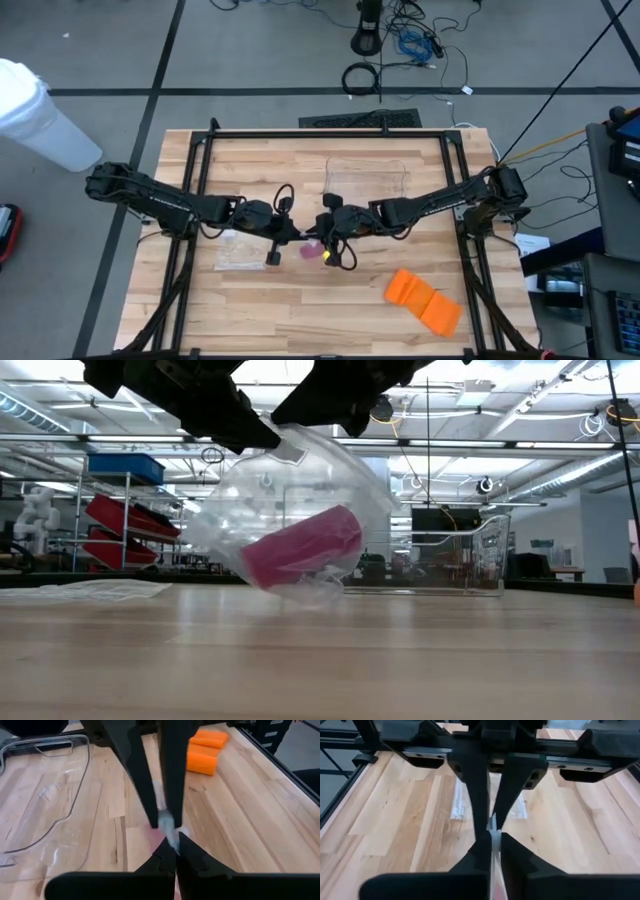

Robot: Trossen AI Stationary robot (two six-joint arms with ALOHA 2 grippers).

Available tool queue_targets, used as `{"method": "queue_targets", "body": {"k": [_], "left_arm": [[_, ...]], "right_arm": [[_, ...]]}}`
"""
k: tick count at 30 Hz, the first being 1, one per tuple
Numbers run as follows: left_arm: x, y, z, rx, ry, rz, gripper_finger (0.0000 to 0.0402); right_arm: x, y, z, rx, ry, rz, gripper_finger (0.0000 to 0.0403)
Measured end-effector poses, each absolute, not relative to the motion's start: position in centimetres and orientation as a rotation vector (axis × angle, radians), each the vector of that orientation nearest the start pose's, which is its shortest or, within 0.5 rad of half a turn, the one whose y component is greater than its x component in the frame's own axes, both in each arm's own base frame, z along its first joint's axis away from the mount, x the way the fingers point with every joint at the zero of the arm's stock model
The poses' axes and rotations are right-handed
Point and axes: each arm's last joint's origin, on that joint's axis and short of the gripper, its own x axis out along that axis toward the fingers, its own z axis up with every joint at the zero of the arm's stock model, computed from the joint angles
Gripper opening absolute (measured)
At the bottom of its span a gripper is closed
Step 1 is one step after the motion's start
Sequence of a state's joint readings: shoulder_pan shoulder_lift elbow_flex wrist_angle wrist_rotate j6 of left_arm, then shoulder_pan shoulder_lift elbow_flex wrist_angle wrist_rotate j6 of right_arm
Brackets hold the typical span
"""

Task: Roll bandage
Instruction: Close the top transparent zip bag

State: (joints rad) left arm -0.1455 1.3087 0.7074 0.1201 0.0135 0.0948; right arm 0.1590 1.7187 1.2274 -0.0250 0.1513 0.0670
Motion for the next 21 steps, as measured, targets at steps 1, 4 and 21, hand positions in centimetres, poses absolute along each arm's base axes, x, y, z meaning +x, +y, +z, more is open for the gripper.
{"method": "queue_targets", "body": {"k": [1,4,21], "left_arm": [[27.1,-4.0,22.5,0.124,0.47,-0.178,0.0],[27.1,-4.0,22.5,0.125,0.464,-0.173,0.0],[26.5,-4.5,23.0,0.152,0.456,-0.187,0.0]], "right_arm": [[38.3,5.6,25.4,-0.014,0.51,-0.012,0.0008],[38.3,5.4,25.4,-0.009,0.514,-0.018,0.0008],[37.1,6.8,24.0,0.009,0.688,-0.017,0.0004]]}}
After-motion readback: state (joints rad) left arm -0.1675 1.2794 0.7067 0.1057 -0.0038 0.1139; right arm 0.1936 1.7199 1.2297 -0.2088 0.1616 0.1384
